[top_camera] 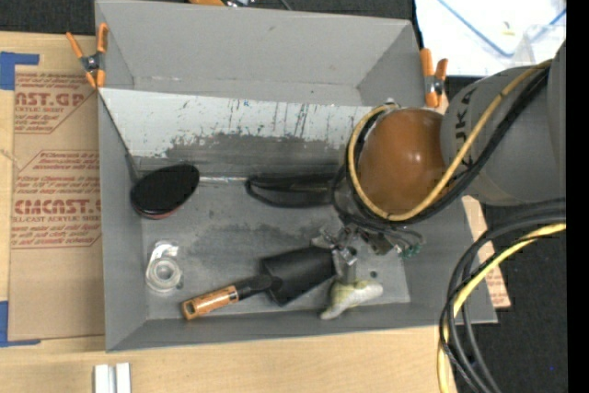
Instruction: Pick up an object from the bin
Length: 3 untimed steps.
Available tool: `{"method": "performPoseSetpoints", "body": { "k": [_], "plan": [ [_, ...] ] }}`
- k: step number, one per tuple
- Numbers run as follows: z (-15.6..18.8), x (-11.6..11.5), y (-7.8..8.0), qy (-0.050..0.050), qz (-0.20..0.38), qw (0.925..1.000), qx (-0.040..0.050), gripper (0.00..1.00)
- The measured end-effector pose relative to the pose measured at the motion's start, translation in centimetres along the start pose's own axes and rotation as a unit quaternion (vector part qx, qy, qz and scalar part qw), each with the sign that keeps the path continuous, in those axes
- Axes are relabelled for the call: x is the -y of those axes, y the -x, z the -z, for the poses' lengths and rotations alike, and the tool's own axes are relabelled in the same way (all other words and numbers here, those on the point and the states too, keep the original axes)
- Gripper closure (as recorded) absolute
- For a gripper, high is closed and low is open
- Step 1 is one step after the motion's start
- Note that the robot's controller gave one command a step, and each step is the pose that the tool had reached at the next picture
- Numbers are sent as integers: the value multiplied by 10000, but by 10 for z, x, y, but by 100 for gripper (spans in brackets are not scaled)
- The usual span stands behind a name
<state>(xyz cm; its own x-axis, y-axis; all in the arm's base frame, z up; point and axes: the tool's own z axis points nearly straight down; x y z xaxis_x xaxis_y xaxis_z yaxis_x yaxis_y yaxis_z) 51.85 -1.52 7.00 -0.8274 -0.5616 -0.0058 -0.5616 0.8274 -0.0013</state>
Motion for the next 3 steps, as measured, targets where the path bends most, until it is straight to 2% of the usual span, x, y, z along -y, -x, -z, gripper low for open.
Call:
{"method": "performPoseSetpoints", "body": {
  "k": [3],
  "plan": [
    [0, 0, 0, 0, 0, 10000, 0, 100]
  ]
}}
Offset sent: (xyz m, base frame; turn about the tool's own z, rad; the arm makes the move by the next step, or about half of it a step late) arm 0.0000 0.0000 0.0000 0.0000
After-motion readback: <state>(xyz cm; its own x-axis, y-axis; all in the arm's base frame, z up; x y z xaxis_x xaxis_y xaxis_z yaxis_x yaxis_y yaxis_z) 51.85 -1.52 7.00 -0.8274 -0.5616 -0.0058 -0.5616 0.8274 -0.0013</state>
